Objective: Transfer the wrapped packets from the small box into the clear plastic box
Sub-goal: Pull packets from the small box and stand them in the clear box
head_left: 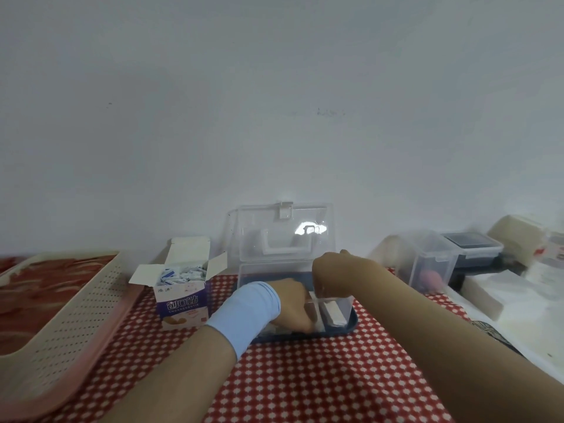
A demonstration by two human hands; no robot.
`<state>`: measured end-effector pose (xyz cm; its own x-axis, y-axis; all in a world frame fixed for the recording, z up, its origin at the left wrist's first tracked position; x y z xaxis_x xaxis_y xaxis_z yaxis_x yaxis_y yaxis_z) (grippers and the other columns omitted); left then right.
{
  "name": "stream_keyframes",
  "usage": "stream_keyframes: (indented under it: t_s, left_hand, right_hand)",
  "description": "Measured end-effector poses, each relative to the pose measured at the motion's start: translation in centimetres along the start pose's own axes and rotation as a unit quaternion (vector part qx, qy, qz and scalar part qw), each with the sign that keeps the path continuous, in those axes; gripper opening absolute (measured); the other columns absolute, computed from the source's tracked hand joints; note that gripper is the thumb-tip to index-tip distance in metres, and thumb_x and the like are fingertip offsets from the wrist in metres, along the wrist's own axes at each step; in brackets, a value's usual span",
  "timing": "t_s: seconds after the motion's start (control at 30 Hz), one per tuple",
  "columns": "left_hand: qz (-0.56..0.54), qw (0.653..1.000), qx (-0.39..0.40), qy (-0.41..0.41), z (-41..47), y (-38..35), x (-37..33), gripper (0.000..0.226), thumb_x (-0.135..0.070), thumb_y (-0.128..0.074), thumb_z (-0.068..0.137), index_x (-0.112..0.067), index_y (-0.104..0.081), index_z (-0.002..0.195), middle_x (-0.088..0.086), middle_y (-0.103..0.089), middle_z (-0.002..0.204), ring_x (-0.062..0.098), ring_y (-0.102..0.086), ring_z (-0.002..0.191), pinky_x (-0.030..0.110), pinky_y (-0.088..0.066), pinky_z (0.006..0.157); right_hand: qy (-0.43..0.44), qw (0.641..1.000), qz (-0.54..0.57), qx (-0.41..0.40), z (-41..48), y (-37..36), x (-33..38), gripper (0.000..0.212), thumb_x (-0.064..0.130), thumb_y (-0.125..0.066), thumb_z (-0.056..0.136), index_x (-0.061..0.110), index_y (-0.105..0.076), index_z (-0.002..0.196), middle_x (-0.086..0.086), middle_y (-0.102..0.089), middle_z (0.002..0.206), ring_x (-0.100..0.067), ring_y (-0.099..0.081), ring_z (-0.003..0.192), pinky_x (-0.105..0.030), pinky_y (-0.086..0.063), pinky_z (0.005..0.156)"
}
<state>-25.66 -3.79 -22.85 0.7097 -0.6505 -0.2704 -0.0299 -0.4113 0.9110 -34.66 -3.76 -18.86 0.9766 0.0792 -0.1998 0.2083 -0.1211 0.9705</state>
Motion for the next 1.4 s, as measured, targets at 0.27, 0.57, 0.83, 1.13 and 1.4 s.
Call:
stream_keyframes:
  t_s: [0.27, 0.57, 0.83, 1.13, 1.4]
  left_hand:
    - [0.049, 0.996, -0.056, -0.039, -1.5, 2.8, -1.7, 0.053, -0.047, -0.059, 0.084, -0.032, -0.055, 0.135, -0.006, -0.044, 0.145, 0.020, -0.045, 0.128, 0.042, -0.041, 0.107]
    - [0.052, 0.998, 0.019, -0.030, 1.1, 0.3, -3.0, 0.024, -0.052, -0.059, 0.075, -0.031, -0.055, 0.066, -0.001, -0.063, 0.080, 0.020, -0.060, 0.078, 0.035, -0.052, 0.074]
    - [-0.111, 0.994, 0.003, -0.001, 0.6, 3.0, -2.2, 0.049, -0.054, -0.045, 0.082, -0.019, -0.063, 0.112, 0.005, -0.060, 0.125, 0.024, -0.055, 0.114, 0.043, -0.041, 0.105]
    - [-0.236, 0.970, 0.025, 0.053, 1.2, 1.6, -2.2, 0.052, -0.047, -0.046, 0.084, -0.019, -0.061, 0.125, 0.003, -0.058, 0.127, 0.020, -0.052, 0.118, 0.038, -0.035, 0.109]
    - [-0.100, 0.994, -0.046, -0.006, -0.4, 4.8, -2.2, 0.045, -0.029, -0.046, 0.096, -0.025, -0.054, 0.140, -0.002, -0.050, 0.146, 0.020, -0.047, 0.131, 0.038, -0.036, 0.112]
  right_hand:
    - [-0.067, 0.939, 0.281, -0.189, -3.9, 4.9, -4.6, 0.025, 0.019, -0.057, 0.100, 0.019, -0.074, 0.117, 0.005, -0.071, 0.119, -0.012, -0.065, 0.105, -0.027, -0.049, 0.102]
    - [-0.178, 0.881, 0.429, -0.092, -4.0, -1.8, -4.9, 0.042, 0.028, -0.058, 0.101, 0.015, -0.047, 0.139, -0.012, -0.053, 0.142, -0.027, -0.061, 0.110, -0.032, -0.055, 0.087]
    - [-0.243, 0.744, 0.622, 0.015, -4.6, -3.1, -4.4, 0.051, 0.045, -0.047, 0.103, 0.010, -0.046, 0.140, -0.022, -0.053, 0.139, -0.038, -0.060, 0.112, -0.043, -0.057, 0.081]
    - [-0.253, 0.711, 0.654, 0.044, -4.9, -3.6, -4.5, 0.061, 0.056, -0.040, 0.102, 0.009, -0.044, 0.140, -0.021, -0.053, 0.140, -0.037, -0.058, 0.113, -0.043, -0.055, 0.079]
    - [-0.149, 0.876, 0.399, -0.225, -5.2, 3.3, -5.8, 0.029, 0.020, -0.043, 0.103, 0.017, -0.068, 0.116, 0.002, -0.068, 0.116, -0.015, -0.062, 0.101, -0.031, -0.050, 0.094]
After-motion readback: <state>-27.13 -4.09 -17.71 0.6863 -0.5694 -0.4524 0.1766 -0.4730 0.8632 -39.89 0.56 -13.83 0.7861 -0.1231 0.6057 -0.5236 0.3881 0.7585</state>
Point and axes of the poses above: each hand's wrist, its own z-axis towards the middle knuckle, its own y-axis out of the back of the hand, x = y × z, the point moved 7 cm from there along z, towards the middle knuckle
